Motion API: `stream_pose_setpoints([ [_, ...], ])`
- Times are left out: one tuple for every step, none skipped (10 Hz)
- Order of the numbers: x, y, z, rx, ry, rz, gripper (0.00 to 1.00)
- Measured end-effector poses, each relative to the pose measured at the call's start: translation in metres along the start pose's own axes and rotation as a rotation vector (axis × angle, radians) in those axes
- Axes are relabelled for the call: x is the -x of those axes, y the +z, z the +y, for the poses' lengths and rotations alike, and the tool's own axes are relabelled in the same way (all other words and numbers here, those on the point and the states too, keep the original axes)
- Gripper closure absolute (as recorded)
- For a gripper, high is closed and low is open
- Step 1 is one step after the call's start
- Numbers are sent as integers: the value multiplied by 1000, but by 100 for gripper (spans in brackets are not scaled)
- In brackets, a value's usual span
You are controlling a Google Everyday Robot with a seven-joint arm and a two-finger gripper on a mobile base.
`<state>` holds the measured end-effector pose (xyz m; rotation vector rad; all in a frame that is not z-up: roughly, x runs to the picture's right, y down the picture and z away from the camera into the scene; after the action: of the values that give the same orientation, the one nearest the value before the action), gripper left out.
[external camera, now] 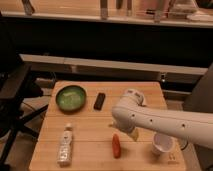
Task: Place the pepper on the white sponge
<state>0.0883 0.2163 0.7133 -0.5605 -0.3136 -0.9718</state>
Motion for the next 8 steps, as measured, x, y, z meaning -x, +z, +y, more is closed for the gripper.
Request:
stream_pose_setpoints([
  [0, 2, 0, -2, -7, -7, 20],
  [1, 6, 0, -6, -13, -16, 20],
  [3, 11, -1, -12, -20, -23, 20],
  [4, 15, -3, -18, -27, -28, 20],
  [5, 18, -4, -25, -33, -29, 20],
  [5, 22, -5, -31, -39, -33, 20],
  [6, 24, -6, -35, -44, -37, 20],
  [6, 28, -6, -38, -48, -42, 20],
])
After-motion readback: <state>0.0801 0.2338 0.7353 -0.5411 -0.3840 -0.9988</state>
